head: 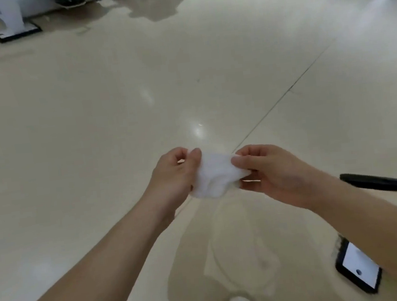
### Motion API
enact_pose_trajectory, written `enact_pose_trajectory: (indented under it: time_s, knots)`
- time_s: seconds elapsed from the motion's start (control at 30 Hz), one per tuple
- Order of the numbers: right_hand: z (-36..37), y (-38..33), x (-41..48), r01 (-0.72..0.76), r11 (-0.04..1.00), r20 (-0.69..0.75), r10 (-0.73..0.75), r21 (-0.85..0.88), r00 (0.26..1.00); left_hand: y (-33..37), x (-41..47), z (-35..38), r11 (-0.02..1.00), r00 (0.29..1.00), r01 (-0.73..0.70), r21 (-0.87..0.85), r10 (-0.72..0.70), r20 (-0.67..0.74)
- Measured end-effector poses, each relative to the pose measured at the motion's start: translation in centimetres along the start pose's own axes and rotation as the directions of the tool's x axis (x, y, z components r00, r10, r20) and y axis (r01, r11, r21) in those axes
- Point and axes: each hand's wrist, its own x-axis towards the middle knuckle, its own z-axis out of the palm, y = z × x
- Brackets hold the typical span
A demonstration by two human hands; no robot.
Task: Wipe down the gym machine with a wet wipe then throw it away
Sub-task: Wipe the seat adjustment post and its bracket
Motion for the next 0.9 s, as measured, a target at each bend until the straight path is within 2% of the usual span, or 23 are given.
enact_pose_trajectory:
  time_s: [0.07,0.1,0.27,0.37,0.5,0.57,0.63,0.7,0.77,0.83,0.9]
  knots:
    - [0.3,0.0,1.9,-0.013,0.980,-0.132,0.040,0.197,0.990,2.2,3.1,0.8,0.998,0.998,0.025,0.063,-0.021,-0.062]
    - [0.4,-0.3,2.8,-0.007,0.970,-0.208,0.059,0.244,0.976,3.2,4.5,1.4,0.994,0.997,0.035,0.100,-0.028,-0.070]
    - [-0.5,-2.8,7.0,0.081,0.957,-0.477,0.064,0.278,0.877,7.3,10.3,3.0,0.954,1.000,0.006,0.301,-0.007,0.001]
    - [-1.5,-5.8,9.4,0.097,0.935,-0.471,0.082,0.343,0.878,9.1,13.4,2.6,0.940,0.996,-0.010,0.341,-0.019,0.083]
    - [-3.4,-8.8,12.4,0.083,0.898,-0.363,0.089,0.431,0.927,10.8,18.7,1.5,0.934,0.952,-0.020,0.356,-0.090,0.291]
    - [-4.6,-10.2,14.1,0.068,0.928,-0.343,0.067,0.365,0.937,11.5,21.7,1.2,0.932,0.921,-0.004,0.362,-0.138,0.364]
    - [-5.8,-11.9,15.4,0.053,0.972,-0.333,0.027,0.228,0.943,12.5,24.6,1.3,0.925,0.888,-0.013,0.379,-0.164,0.431]
    - [-7.2,-14.4,16.0,0.033,0.997,-0.302,-0.009,0.076,0.953,13.9,26.9,1.9,0.936,0.819,-0.025,0.351,-0.182,0.544]
    - [-9.1,-17.2,16.2,0.012,1.000,-0.285,-0.015,-0.010,0.958,15.5,29.1,3.0,0.956,0.699,0.032,0.291,-0.230,0.677]
    - [-11.5,-19.5,16.1,0.000,1.000,-0.342,-0.010,-0.030,0.940,16.8,31.3,5.5,0.957,0.582,0.078,0.279,-0.271,0.767]
    - [-14.1,-20.7,15.9,-0.007,1.000,-0.451,-0.002,-0.017,0.892,17.9,33.4,9.4,0.956,0.507,0.061,0.288,-0.278,0.816]
